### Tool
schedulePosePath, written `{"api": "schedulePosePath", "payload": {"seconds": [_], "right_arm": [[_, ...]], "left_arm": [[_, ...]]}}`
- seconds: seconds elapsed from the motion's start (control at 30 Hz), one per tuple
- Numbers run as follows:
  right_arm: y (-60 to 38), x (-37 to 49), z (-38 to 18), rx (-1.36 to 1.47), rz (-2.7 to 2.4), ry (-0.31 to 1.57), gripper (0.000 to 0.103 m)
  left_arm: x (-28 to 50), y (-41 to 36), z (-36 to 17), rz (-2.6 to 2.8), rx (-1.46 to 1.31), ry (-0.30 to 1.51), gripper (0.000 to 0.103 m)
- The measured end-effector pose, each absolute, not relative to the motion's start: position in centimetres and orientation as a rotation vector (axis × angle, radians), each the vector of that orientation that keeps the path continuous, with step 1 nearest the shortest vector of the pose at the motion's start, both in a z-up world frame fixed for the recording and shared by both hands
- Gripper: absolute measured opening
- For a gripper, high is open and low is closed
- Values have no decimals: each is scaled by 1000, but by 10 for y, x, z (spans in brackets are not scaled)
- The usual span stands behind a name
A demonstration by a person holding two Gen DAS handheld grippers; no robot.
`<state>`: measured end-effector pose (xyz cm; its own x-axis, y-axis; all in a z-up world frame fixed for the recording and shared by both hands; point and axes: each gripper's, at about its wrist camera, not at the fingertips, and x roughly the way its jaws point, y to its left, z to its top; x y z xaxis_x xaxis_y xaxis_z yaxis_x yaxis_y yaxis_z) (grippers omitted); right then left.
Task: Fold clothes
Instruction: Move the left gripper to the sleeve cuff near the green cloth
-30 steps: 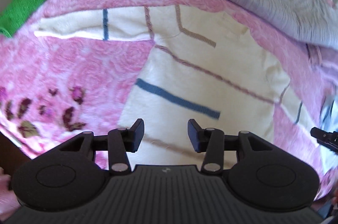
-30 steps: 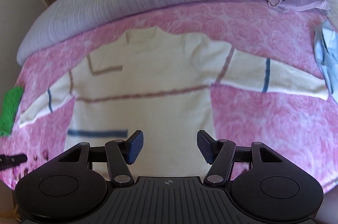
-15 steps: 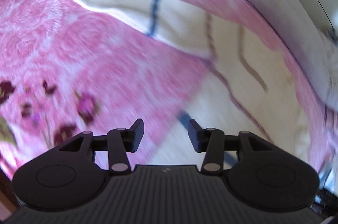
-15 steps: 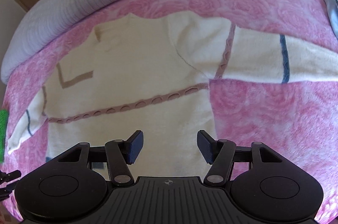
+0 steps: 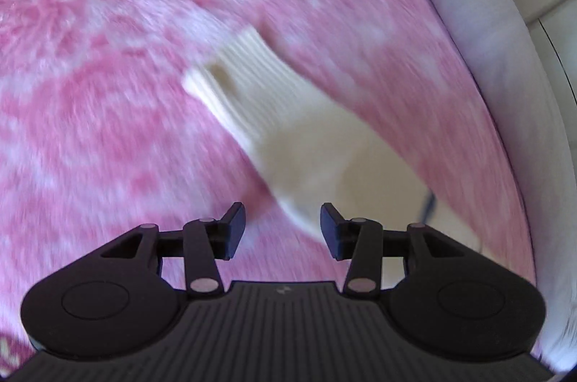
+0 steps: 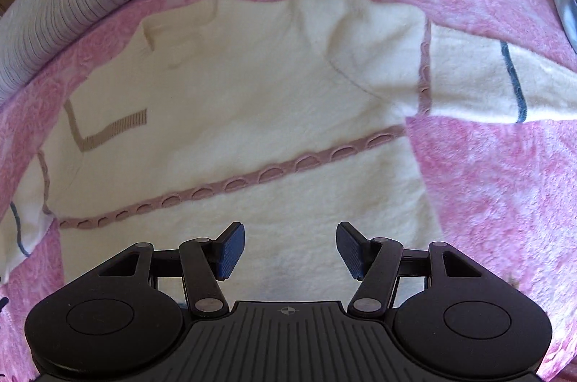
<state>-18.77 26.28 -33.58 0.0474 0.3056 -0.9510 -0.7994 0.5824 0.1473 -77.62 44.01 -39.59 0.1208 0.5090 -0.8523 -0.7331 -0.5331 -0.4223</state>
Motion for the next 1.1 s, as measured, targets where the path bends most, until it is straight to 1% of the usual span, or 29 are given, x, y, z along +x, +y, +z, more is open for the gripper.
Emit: {"api": "schedulePosePath", "payload": {"seconds": [0.07,0.1,0.17,0.2,0.23,0.33,0.47,0.6,0.67,0.7,0.8,0.87,0.97,1.1], "right_arm": [[267,-191,-340,-507,880,1259,60],[268,-192,-342,-516,872,1260,60],[269,-193,-345,-532,861,1261,60],[270,-193,-346,-539,857,1261,60],[270,-192,-348,-545,854,1261,60],[268,-189,-350,-559,848,1258,60],[261,-181,-347,-561,842,1249,60],[249,-162,-340,-532,829,1242,60],[243,-150,-335,-504,823,1236,60],[239,-142,-332,-492,819,1232,60],[226,-119,-326,-454,801,1227,60],[216,-101,-323,-421,781,1231,60],[202,-78,-321,-347,765,1240,60],[200,-70,-331,-156,842,1341,60]], "left_arm": [[-785,445,-402,1620,-1422,181,41],[-787,447,-404,1623,-1417,158,37],[-789,449,-407,1632,-1407,115,34],[-789,452,-408,1644,-1403,106,21],[-789,454,-409,1653,-1398,110,4],[-780,453,-398,1634,-1338,96,3],[-728,448,-347,1512,-1125,125,3],[-631,436,-291,1231,-957,141,3],[-571,424,-282,1065,-933,195,4],[-542,418,-280,984,-929,225,5],[-472,395,-303,812,-992,377,13],[-449,382,-320,792,-1026,483,15],[-459,370,-330,842,-1053,559,16],[-475,355,-342,911,-1085,657,17]]}}
